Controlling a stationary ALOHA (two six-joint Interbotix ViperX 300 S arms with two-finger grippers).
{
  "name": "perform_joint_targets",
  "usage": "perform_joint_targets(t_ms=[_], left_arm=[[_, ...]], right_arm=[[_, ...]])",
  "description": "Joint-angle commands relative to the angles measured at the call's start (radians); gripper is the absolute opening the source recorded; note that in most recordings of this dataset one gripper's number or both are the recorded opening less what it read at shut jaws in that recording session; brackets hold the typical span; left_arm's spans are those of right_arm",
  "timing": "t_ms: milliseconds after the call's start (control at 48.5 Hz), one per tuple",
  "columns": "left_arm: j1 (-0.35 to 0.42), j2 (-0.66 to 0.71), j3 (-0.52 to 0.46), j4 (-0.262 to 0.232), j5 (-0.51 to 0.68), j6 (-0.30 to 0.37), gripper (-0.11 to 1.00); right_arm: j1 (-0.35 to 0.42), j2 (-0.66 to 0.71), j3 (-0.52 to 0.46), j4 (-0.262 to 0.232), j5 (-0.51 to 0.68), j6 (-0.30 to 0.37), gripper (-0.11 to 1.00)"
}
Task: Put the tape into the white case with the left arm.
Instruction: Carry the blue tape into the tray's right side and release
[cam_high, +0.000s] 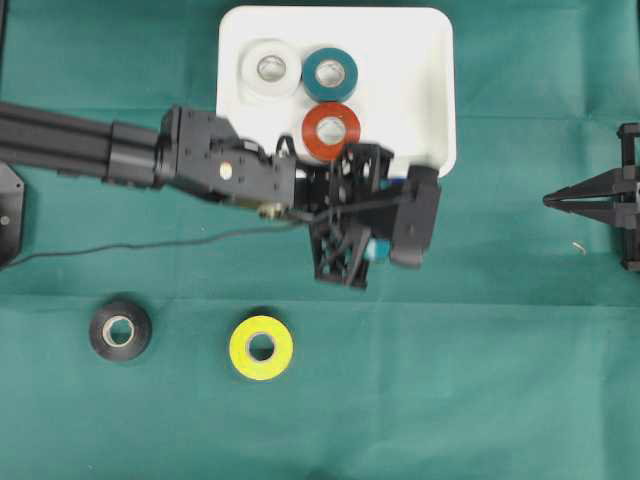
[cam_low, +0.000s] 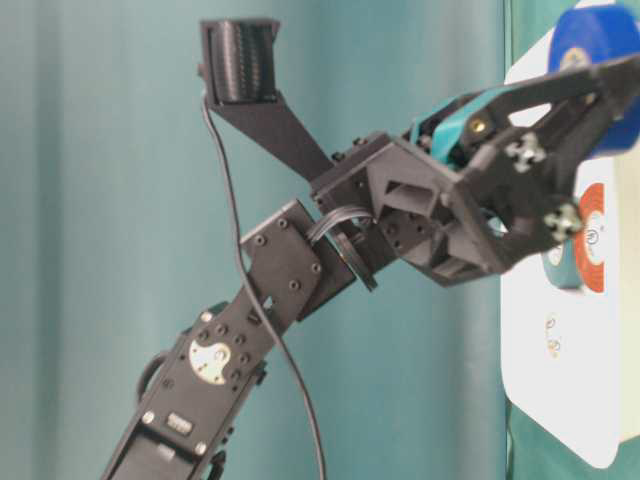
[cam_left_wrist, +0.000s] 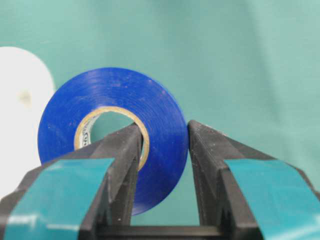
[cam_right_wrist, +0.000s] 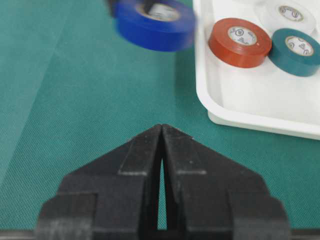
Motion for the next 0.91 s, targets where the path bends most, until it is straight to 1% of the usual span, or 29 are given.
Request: perform_joint_targets(t_ms=[0,227,351,599,888], left_arm=[[0.035,-0.041,-0.020,0.003,-0.003,0.009,0.27],[0.100,-0.020,-0.021,0.003,-0.009,0.080,0.27],[0.120,-0.009,-0.028,0.003,-0.017,0.104,0.27],[0.169,0.006,-0.032,0.003,-0.032,0.106,0.27],[0.183,0.008,-0.034,0.003,-0.032,0.107,0.27]], right_arm=[[-0.002,0.005,-0.009,0.000,-0.011,0.002,-0.09],[-0.002,0.005,-0.009,0.000,-0.011,0.000,-0.09],[-0.002,0.006,-0.009,0.000,-0.011,0.000,-0.09],[-0.002,0.005,-0.009,0.000,-0.011,0.000,-0.09],[-0.003,0.006,-0.009,0.000,-0.011,0.000,-0.09]])
